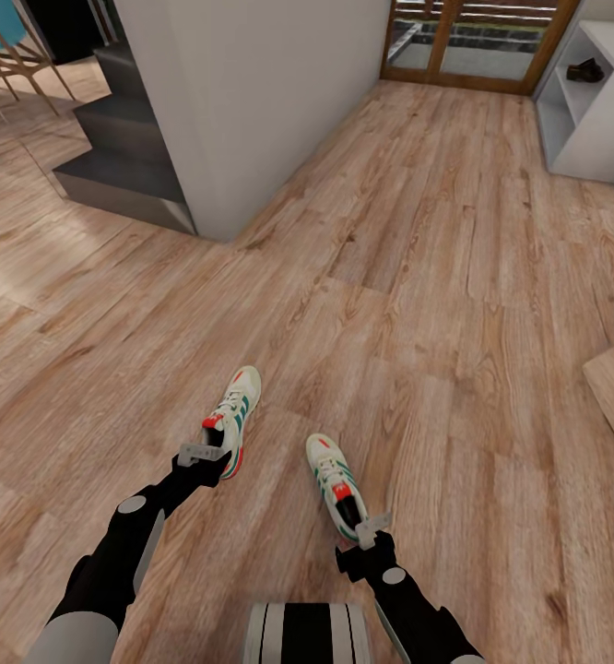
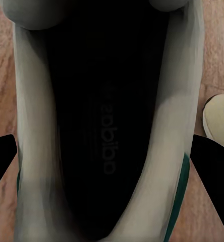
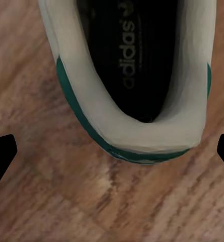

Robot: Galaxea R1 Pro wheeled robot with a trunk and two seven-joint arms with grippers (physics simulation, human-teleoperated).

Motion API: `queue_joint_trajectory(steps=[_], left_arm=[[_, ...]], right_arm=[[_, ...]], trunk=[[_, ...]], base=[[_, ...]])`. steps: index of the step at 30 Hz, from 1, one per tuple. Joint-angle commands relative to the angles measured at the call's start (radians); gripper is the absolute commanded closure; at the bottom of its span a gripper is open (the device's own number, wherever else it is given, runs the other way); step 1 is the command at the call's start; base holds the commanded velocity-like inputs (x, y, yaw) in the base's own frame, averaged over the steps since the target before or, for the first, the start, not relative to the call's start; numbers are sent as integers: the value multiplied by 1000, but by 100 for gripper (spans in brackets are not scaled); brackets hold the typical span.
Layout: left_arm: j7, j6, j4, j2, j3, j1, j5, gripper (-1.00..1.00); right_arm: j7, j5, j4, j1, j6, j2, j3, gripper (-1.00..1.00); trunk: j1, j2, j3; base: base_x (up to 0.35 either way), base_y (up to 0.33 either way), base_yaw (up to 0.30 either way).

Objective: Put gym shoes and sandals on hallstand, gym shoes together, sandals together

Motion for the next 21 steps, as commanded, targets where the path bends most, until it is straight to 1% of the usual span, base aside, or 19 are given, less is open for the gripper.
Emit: queue_joint_trajectory(steps=[1, 5, 12, 21], left_arm=[[-8, 4, -2, -1, 3, 0, -8, 100], [-8, 4, -2, -1, 3, -1, -8, 100], [-8, 3, -2, 0, 3, 0, -8, 100], [-9, 1, -2, -1, 3, 1, -8, 100]], right_arm=[[-2, 10, -2, 0, 8, 0, 2, -100], [-2, 10, -2, 0, 8, 0, 1, -100], [-2, 10, -2, 0, 8, 0, 1, -100], [-2, 11, -2, 0, 8, 0, 1, -100]], trunk=[[0, 0, -1], [0, 0, -1], [0, 0, -1], [0, 0, -1]], base=[[117, 0, 0], [81, 0, 0], [17, 0, 0], [95, 0, 0]])
